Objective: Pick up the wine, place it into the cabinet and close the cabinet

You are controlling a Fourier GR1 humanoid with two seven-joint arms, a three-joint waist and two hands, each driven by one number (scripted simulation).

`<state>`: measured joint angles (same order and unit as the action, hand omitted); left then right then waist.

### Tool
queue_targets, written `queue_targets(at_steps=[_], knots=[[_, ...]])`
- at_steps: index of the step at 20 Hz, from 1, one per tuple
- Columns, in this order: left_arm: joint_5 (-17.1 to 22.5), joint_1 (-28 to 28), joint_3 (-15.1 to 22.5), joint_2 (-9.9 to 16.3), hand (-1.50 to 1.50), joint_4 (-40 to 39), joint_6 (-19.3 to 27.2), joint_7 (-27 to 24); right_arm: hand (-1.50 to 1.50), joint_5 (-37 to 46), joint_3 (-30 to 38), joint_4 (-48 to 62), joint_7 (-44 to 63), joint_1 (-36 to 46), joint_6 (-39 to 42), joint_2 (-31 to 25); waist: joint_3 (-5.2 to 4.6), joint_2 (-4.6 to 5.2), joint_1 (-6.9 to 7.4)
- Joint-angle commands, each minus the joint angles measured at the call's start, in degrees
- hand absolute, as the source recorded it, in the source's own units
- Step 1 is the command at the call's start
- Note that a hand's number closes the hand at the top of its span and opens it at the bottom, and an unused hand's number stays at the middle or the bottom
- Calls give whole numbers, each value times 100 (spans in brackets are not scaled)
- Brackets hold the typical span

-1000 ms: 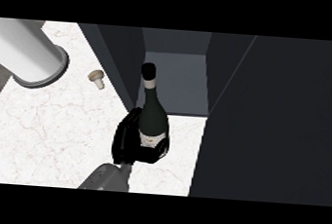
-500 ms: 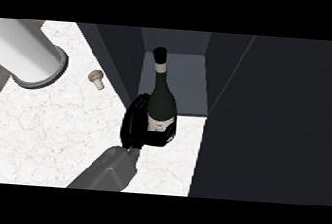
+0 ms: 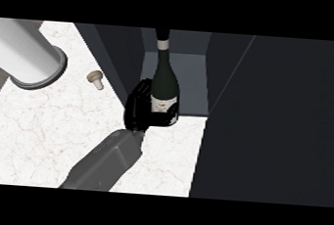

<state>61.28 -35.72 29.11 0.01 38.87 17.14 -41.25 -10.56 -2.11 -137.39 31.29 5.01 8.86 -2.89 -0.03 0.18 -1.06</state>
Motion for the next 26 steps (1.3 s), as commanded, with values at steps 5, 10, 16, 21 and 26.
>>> queue_targets(at_steps=[5,10,16,21,26], knots=[[313,-825,-201,-1,150,-877,-142,-93,-150,235,-176,-66,332,401,-285,24,-2,4,-2],[351,-1765,-703,0,150,-1633,-287,269,-150,529,-387,496,-355,218,-133,237,-3,36,-36],[360,-2304,-732,-1,150,-2124,-175,477,-150,150,-237,59,-428,-315,94,126,-1,41,-159],[511,-2342,-630,-1,150,-2328,19,606,-150,-20,-296,115,-446,-240,175,124,-3,74,-266],[490,-2616,-665,-1,150,-2598,-174,695,-150,39,-190,252,-595,-175,204,91,-4,87,-256]])
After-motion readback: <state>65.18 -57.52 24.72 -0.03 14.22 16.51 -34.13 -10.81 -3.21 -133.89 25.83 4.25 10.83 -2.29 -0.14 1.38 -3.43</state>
